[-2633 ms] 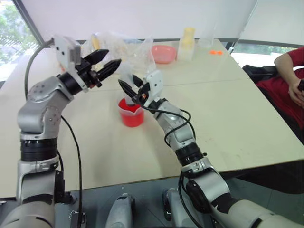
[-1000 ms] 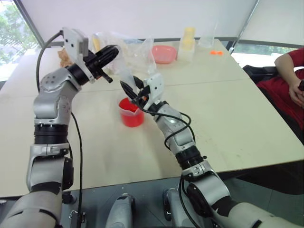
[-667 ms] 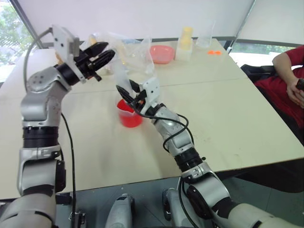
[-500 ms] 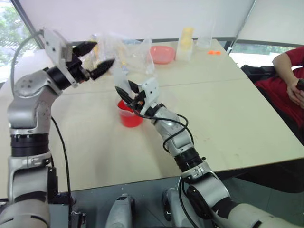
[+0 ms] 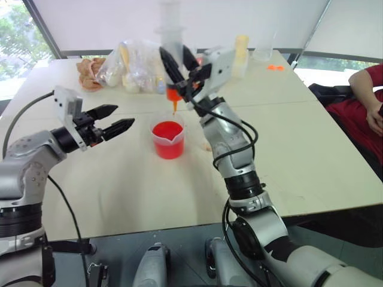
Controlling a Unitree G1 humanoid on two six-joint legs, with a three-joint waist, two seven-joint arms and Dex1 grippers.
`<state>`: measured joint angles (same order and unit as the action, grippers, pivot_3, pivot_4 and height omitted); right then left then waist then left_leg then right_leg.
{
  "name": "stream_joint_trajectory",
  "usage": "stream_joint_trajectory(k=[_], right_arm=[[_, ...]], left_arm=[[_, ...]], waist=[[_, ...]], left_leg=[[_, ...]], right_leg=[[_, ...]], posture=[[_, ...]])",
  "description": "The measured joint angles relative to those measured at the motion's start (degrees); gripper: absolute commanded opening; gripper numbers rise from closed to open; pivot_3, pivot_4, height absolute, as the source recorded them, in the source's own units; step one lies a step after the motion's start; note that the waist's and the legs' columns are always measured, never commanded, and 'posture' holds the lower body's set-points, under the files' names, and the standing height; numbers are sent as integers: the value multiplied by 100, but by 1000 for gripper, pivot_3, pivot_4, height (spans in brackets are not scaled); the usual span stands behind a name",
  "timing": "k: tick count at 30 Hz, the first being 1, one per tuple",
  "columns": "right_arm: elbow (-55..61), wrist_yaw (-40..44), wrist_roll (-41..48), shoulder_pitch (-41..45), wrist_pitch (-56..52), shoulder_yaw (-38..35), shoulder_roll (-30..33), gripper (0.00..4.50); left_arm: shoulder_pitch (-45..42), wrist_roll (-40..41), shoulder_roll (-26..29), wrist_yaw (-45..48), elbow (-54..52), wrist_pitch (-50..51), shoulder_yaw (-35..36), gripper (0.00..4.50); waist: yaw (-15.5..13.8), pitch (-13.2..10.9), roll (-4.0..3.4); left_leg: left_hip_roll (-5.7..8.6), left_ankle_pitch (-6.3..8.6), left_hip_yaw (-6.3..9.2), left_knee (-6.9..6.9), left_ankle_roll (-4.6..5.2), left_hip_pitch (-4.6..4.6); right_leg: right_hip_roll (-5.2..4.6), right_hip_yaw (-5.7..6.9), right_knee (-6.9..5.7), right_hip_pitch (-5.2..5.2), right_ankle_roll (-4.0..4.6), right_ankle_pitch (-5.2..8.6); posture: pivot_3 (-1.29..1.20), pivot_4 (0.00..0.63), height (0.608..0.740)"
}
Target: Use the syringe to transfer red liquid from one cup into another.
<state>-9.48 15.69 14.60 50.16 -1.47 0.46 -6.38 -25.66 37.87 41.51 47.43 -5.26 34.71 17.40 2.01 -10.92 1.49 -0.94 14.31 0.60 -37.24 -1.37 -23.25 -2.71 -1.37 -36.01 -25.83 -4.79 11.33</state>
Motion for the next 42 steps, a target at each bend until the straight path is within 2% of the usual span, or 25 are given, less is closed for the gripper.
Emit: stream_joint_trajectory(k=[5,10,17,23,31,42], right_arm=[[761,-209,75,-311,-435,-362,546,1455],[1218,-394,69,-972,-807,-543,882,1455],[1195,-528,-81,-1330,-728,-504,847,1455],[811,-626,-213,-1308,-339,-346,595,1455],[767,-659,-314,-1371,-169,-222,482,1455],[744,-620,-537,-1600,-63,105,461,1455]], left_arm=[[-306,18,-67,34,17,4,-136,3982],[-1109,-40,-293,261,383,-83,-512,3982],[-2345,-408,-1021,571,1382,-726,-1057,3982],[-3922,-1066,-1832,738,2990,-1980,-1367,3982],[-4734,-1781,-2391,610,4709,-3282,-1437,3982],[-5128,-2106,-2605,603,5540,-3934,-1420,3982]], waist=[[10,0,0],[22,0,0],[54,-1,-2],[39,-1,-1],[47,-1,-1],[44,-1,0]], left_leg=[[0,0,0,2,0,0],[1,0,-3,1,1,3],[0,0,-5,3,2,3],[4,-1,-8,0,3,-3],[3,-1,-6,2,4,-3],[4,-1,-5,1,4,-5]], right_leg=[[3,1,0,0,0,0],[8,-2,1,1,0,0],[12,-5,0,-1,-1,0],[9,-7,9,1,-3,0],[11,-6,8,0,-6,2],[10,-6,8,0,-9,3]], posture=[[0,150,740],[0,150,740],[0,150,740],[0,150,740],[0,150,740],[0,150,740]])
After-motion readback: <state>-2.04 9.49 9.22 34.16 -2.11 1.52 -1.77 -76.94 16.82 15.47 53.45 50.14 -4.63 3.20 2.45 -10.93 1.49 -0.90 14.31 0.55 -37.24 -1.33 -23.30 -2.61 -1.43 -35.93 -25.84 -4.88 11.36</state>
